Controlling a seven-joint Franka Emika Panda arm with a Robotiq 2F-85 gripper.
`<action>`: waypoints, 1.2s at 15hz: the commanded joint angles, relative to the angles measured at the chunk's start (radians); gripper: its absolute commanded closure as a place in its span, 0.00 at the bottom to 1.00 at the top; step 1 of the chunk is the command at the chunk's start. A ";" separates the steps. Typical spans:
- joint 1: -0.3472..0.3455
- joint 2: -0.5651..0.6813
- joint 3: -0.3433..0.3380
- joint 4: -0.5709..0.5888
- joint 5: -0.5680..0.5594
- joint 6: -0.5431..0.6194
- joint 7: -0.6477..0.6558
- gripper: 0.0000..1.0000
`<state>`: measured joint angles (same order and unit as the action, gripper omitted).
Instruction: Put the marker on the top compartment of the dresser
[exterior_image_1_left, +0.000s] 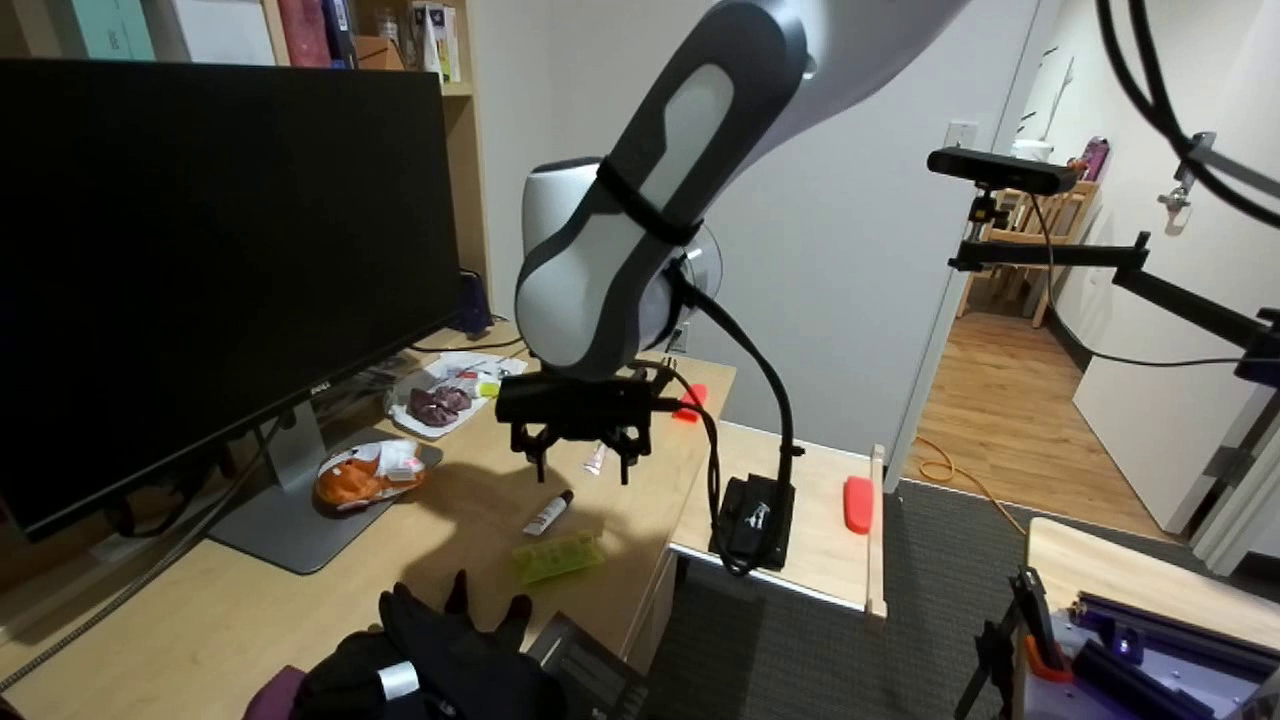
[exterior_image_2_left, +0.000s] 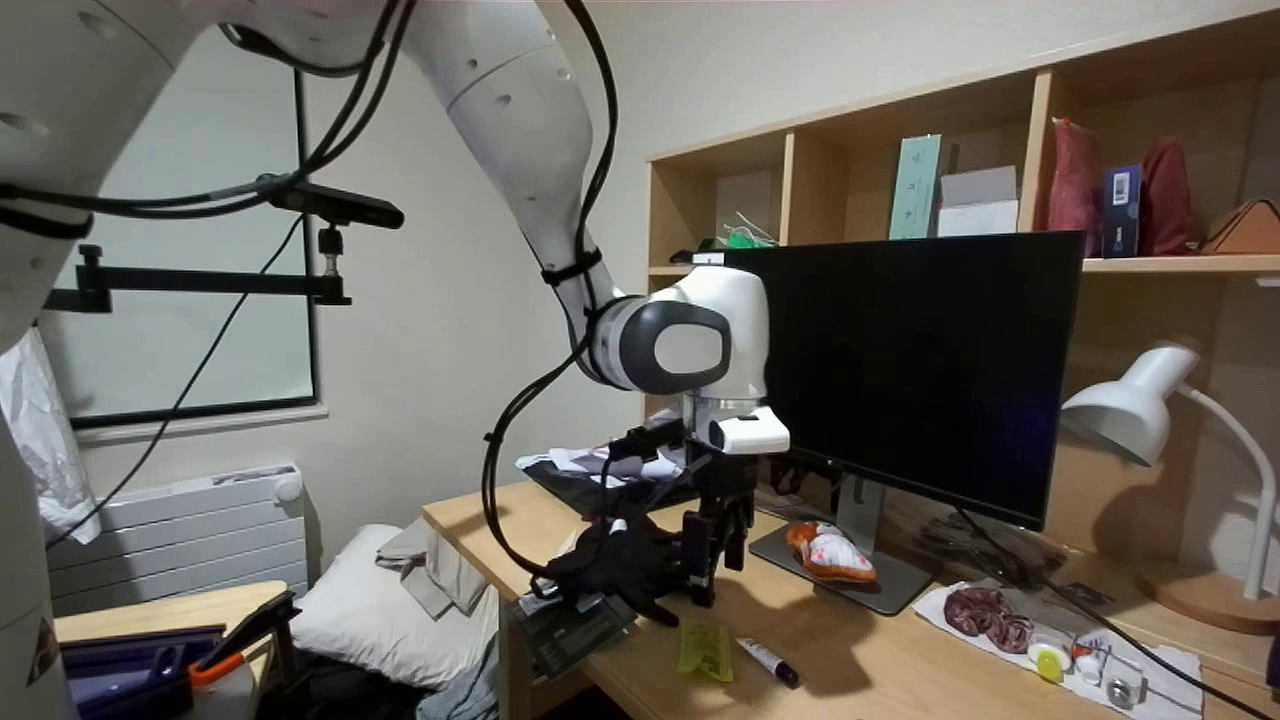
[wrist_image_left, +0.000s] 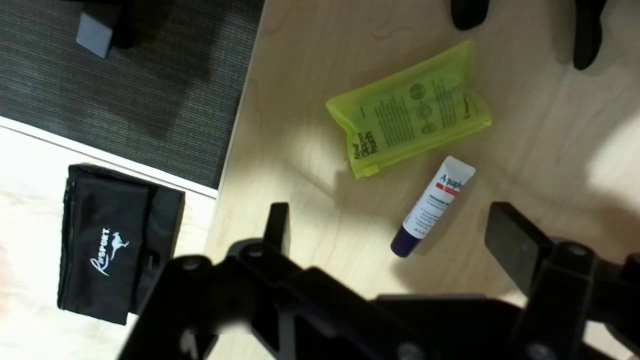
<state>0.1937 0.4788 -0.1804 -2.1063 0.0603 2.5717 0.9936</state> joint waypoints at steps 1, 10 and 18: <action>-0.004 0.077 0.027 0.104 0.013 -0.101 0.091 0.00; 0.006 0.227 -0.028 0.202 0.000 0.013 0.385 0.00; -0.013 0.324 -0.027 0.238 0.021 0.159 0.373 0.00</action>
<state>0.1908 0.7676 -0.2098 -1.8982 0.0701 2.6831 1.3536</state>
